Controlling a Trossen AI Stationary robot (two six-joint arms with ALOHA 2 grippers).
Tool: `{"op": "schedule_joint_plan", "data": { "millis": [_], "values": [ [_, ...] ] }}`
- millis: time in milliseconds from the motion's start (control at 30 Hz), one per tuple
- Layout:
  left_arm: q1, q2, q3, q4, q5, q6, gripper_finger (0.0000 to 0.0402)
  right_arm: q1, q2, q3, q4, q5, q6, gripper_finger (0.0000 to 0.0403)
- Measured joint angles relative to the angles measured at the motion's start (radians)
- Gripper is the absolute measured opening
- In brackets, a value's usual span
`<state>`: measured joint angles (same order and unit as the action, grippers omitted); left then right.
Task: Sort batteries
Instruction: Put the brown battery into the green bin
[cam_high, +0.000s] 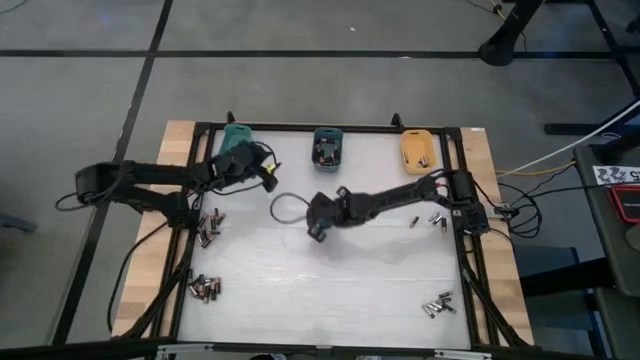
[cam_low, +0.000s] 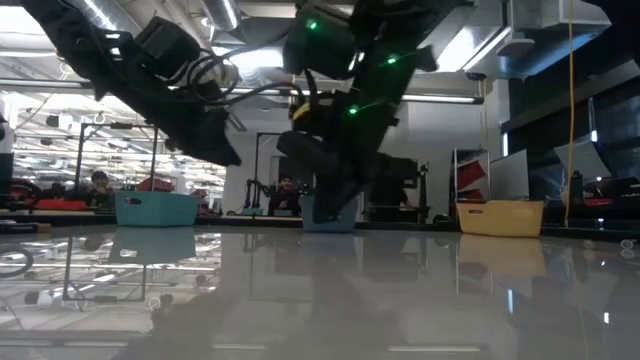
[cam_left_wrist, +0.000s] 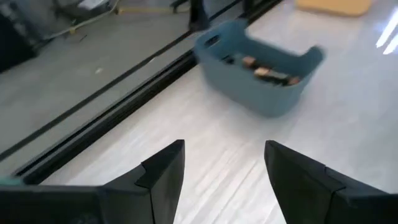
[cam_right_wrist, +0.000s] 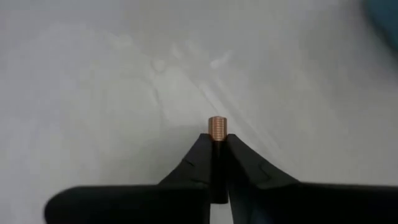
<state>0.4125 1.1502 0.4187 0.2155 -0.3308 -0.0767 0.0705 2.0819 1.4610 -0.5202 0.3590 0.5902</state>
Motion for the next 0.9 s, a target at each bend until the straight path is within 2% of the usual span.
{"op": "schedule_joint_plan", "data": {
  "millis": [67, 200, 300, 400, 467, 533, 600, 767, 833, 900],
  "values": [
    [0.026, -0.037, -0.002, -0.044, 0.000, -0.004, 0.0210, -0.029, 0.000, 0.014, 0.030, -0.031, -0.066, 0.0022],
    [0.077, -0.119, -0.047, -0.030, 0.001, -0.021, 0.0210, -0.104, -0.013, 0.037, 0.134, -0.117, -0.260, 0.0017],
    [0.124, -0.182, -0.084, 0.005, 0.000, -0.047, 0.0210, -0.190, -0.013, 0.059, 0.217, -0.271, -0.379, 0.0017],
    [0.166, -0.214, -0.107, 0.001, 0.012, -0.085, 0.0210, -0.276, -0.013, 0.079, 0.350, -0.443, -0.432, 0.0017],
    [0.186, -0.215, -0.119, -0.004, 0.099, -0.096, 0.0210, -0.321, -0.014, 0.087, 0.405, -0.519, -0.440, 0.0017],
    [0.195, -0.206, -0.131, 0.005, 0.260, -0.099, 0.0210, -0.352, -0.013, 0.090, 0.452, -0.599, -0.446, 0.0017],
    [0.194, -0.199, -0.139, 0.039, 0.376, -0.098, 0.0210, -0.376, -0.013, 0.091, 0.515, -0.699, -0.455, 0.0021],
    [0.191, -0.199, -0.176, 0.251, 0.536, -0.013, 0.0210, -0.405, -0.014, 0.092, 0.593, -0.932, -0.461, 0.0020],
    [0.173, -0.200, -0.211, 0.369, 0.628, 0.067, 0.0210, -0.405, -0.014, 0.092, 0.609, -0.983, -0.461, 0.0019],
    [0.152, -0.200, -0.250, 0.456, 0.676, 0.138, 0.0210, -0.405, -0.014, 0.092, 0.609, -1.010, -0.461, 0.0019]
  ]
}}
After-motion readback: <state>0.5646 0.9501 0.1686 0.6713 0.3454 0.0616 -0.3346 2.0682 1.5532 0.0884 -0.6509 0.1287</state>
